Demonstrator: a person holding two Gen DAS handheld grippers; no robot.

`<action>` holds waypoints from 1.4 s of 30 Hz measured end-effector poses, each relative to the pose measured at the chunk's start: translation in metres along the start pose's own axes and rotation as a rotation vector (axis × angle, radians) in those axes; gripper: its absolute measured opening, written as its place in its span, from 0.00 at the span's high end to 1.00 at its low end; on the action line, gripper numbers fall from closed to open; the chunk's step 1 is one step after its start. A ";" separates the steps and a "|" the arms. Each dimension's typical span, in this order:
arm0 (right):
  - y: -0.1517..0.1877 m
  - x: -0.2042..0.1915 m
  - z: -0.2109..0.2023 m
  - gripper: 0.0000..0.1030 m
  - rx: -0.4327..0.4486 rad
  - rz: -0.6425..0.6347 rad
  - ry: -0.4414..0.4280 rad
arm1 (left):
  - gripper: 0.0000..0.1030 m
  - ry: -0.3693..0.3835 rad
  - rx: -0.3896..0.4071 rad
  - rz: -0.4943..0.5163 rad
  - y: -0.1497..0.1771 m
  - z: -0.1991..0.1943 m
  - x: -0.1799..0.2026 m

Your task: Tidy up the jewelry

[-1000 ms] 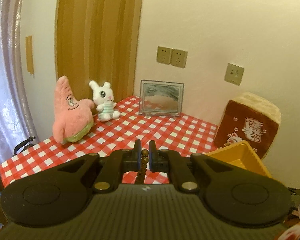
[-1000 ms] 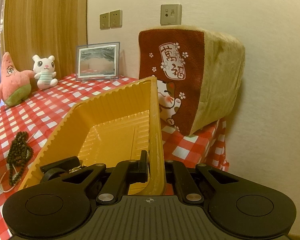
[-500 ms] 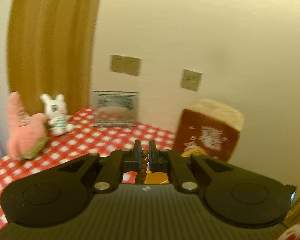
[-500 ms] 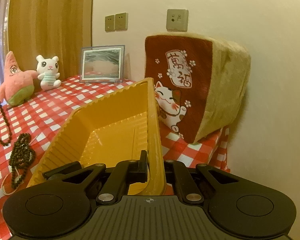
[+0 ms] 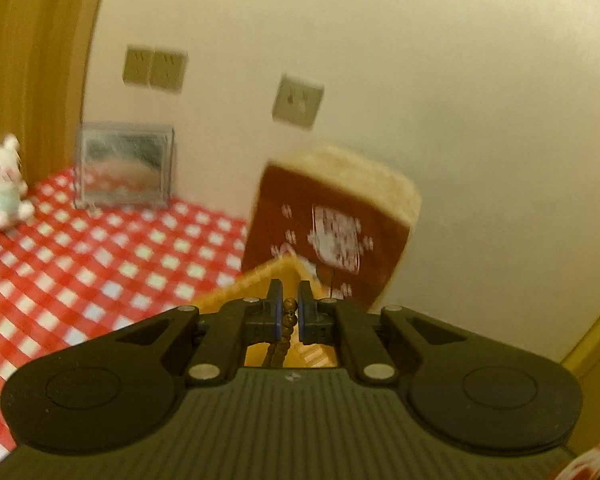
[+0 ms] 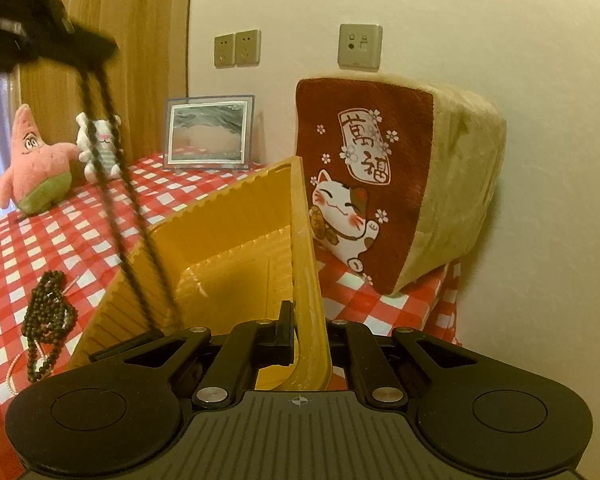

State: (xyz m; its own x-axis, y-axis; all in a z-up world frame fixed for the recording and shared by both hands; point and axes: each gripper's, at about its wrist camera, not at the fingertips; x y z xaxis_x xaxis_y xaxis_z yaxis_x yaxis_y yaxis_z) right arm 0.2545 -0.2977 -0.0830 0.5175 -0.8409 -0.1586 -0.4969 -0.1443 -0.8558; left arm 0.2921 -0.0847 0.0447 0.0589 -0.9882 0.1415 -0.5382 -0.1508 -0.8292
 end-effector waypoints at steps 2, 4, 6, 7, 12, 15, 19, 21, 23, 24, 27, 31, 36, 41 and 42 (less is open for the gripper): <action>0.001 0.001 0.000 0.94 -0.002 0.005 -0.001 | 0.94 0.002 -0.037 -0.001 0.011 0.015 0.002; 0.002 0.002 0.000 0.94 -0.005 0.008 0.000 | 0.94 -0.009 -0.085 -0.009 0.022 0.030 0.004; 0.002 0.003 0.001 0.94 -0.007 0.013 0.001 | 0.94 -0.009 -0.120 -0.004 0.033 0.043 0.005; 0.002 0.004 0.001 0.94 -0.009 0.016 0.002 | 0.94 -0.015 -0.136 -0.001 0.038 0.049 0.006; 0.004 0.005 0.001 0.94 -0.014 0.028 0.001 | 0.80 -0.064 -0.201 -0.008 0.059 0.065 0.003; 0.005 0.005 0.001 0.94 -0.015 0.028 0.003 | 0.78 -0.086 -0.211 -0.033 0.065 0.061 -0.006; 0.006 0.007 0.002 0.94 -0.018 0.036 0.003 | 0.75 -0.147 -0.193 -0.042 0.070 0.045 -0.023; 0.006 0.008 0.002 0.95 -0.020 0.039 0.002 | 0.73 -0.189 -0.188 -0.043 0.073 0.037 -0.035; 0.005 0.008 0.003 0.95 -0.021 0.041 0.002 | 0.73 -0.232 -0.186 -0.048 0.077 0.027 -0.049; 0.005 0.008 0.003 0.95 -0.021 0.042 0.003 | 0.73 -0.256 -0.188 -0.053 0.079 0.023 -0.056; 0.006 0.008 0.003 0.95 -0.024 0.041 0.003 | 0.73 -0.317 -0.192 -0.066 0.087 0.010 -0.076; 0.006 0.008 0.003 0.95 -0.023 0.039 0.004 | 0.73 -0.407 -0.206 -0.093 0.099 -0.011 -0.105; 0.006 0.008 0.004 0.95 -0.025 0.035 0.005 | 0.73 -0.501 -0.226 -0.130 0.112 -0.033 -0.135; 0.006 0.008 0.004 0.95 -0.025 0.032 0.005 | 0.73 -0.576 -0.235 -0.159 0.123 -0.052 -0.155; 0.006 0.008 0.004 0.95 -0.026 0.031 0.005 | 0.73 -0.585 -0.238 -0.168 0.126 -0.055 -0.158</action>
State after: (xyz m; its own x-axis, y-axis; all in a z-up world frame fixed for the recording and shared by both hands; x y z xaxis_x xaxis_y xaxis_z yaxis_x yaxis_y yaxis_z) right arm 0.2583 -0.3030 -0.0919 0.4978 -0.8480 -0.1821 -0.5306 -0.1317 -0.8373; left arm 0.1684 0.0544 -0.0525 0.5702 -0.8135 -0.1148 -0.6492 -0.3606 -0.6697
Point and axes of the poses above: each gripper's, at about its wrist camera, not at the fingertips, and z roughly the way its jaws point, x to its right, y to its underside, and after that the axes turned 15 degrees about -y, right-handed
